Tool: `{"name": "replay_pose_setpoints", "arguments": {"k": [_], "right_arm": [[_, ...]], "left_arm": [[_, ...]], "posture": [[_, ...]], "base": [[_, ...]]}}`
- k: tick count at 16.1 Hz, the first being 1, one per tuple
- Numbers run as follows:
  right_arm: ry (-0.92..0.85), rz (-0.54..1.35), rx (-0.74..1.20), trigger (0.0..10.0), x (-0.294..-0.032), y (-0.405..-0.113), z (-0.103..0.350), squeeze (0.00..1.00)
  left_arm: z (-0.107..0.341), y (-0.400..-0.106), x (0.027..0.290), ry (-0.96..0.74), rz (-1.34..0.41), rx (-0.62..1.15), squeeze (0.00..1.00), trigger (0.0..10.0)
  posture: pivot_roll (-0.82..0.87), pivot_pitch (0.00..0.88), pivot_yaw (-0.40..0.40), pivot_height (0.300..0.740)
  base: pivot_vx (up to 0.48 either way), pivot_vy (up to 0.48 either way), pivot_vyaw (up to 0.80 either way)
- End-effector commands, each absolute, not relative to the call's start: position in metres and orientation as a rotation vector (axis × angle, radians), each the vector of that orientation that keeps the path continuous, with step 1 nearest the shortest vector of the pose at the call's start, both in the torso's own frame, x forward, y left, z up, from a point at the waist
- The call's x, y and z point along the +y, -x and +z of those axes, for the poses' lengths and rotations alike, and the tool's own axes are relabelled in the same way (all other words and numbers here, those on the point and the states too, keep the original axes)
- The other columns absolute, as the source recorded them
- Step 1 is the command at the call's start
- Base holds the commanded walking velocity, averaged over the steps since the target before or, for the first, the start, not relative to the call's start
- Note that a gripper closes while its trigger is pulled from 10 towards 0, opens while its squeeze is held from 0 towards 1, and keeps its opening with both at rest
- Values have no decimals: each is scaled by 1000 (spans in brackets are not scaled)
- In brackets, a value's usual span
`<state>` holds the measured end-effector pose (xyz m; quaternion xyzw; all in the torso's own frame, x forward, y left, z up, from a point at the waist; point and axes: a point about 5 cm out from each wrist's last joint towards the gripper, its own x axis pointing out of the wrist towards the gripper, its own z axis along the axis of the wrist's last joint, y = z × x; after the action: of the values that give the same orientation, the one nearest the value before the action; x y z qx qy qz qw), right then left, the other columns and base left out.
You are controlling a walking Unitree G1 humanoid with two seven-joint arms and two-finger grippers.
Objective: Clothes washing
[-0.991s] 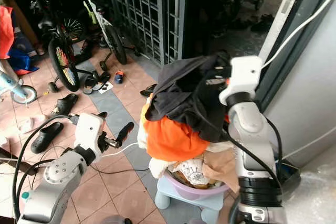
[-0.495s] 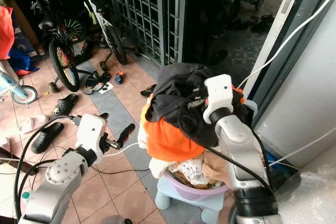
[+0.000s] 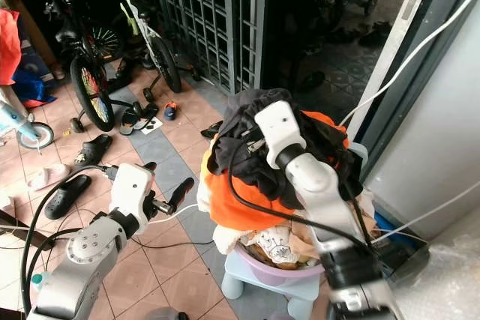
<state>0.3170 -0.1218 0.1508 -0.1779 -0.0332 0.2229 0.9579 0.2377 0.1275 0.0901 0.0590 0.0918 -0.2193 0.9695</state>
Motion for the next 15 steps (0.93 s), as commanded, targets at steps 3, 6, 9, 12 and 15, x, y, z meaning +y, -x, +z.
{"name": "replay_pose_setpoints", "arguments": {"k": [3, 6, 9, 12, 15], "right_arm": [[442, 395, -25, 10000, -123, -327, 143, 1000], [501, 227, -20, 10000, -144, -333, 141, 1000], [487, 168, 100, 10000, -156, -330, 121, 1000], [365, 249, 308, 10000, -151, -321, 88, 1000], [289, 312, 373, 0, -144, -310, 74, 0]], "left_arm": [[91, -238, 130, -143, -445, 188, 0, 10000], [91, -237, 130, -146, -447, 188, 0, 10000], [91, -238, 130, -151, -455, 190, 0, 10000], [91, -238, 129, -155, -460, 191, 0, 10000], [91, -238, 129, -160, -464, 190, 0, 10000]], "posture": [[-5, 3, 57, 740], [-4, 4, 58, 740], [-6, 4, 62, 740], [-6, 3, 63, 740], [-3, 0, 61, 740]], "base": [[0, 0, 0], [0, 0, 0], [0, 0, 0], [0, 0, 0], [0, 0, 0]]}}
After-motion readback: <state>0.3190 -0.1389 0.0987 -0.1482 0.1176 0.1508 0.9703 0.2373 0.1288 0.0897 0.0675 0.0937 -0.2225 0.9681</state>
